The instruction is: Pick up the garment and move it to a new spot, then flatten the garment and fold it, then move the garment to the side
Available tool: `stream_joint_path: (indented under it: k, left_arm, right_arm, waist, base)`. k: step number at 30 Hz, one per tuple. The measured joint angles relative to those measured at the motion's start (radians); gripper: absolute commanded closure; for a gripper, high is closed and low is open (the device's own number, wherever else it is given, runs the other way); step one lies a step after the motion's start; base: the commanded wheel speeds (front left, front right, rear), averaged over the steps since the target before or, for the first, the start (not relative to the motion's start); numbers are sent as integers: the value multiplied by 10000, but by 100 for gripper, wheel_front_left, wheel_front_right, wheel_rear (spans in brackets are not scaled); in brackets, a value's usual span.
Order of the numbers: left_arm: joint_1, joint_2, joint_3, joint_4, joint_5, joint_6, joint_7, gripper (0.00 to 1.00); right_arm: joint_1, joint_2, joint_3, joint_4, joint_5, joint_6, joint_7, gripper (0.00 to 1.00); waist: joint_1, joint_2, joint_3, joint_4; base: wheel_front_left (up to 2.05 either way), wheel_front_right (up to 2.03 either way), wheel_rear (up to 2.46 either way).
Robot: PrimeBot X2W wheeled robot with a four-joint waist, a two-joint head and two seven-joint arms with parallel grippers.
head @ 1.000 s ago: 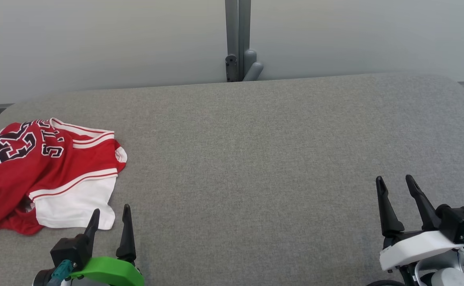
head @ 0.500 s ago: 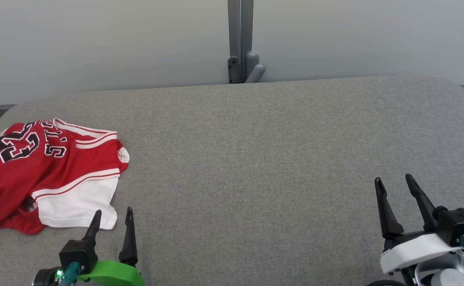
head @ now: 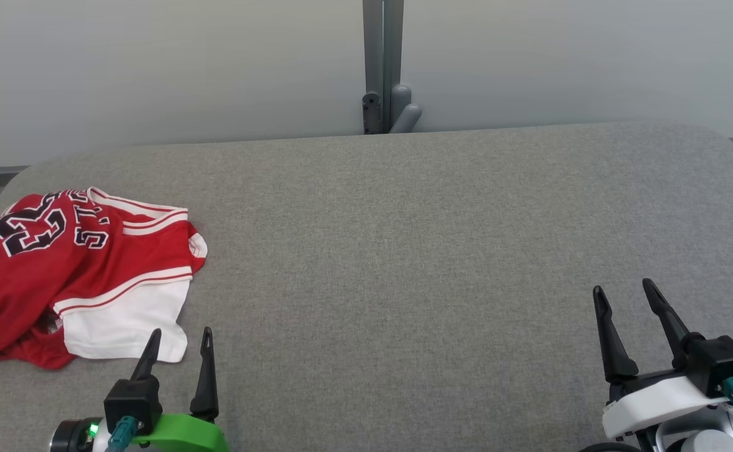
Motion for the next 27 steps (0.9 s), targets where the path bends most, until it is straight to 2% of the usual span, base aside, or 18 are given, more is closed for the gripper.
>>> stream_joint_path:
  k: [27]
  left_arm:
    - [-7, -88, 205, 104, -31, -98, -2, 0]
  right_arm:
    - [20, 117, -138, 61, 284, 0, 0, 0]
  waist:
    - [0, 0, 43, 101]
  base:
    - [0, 0, 0]
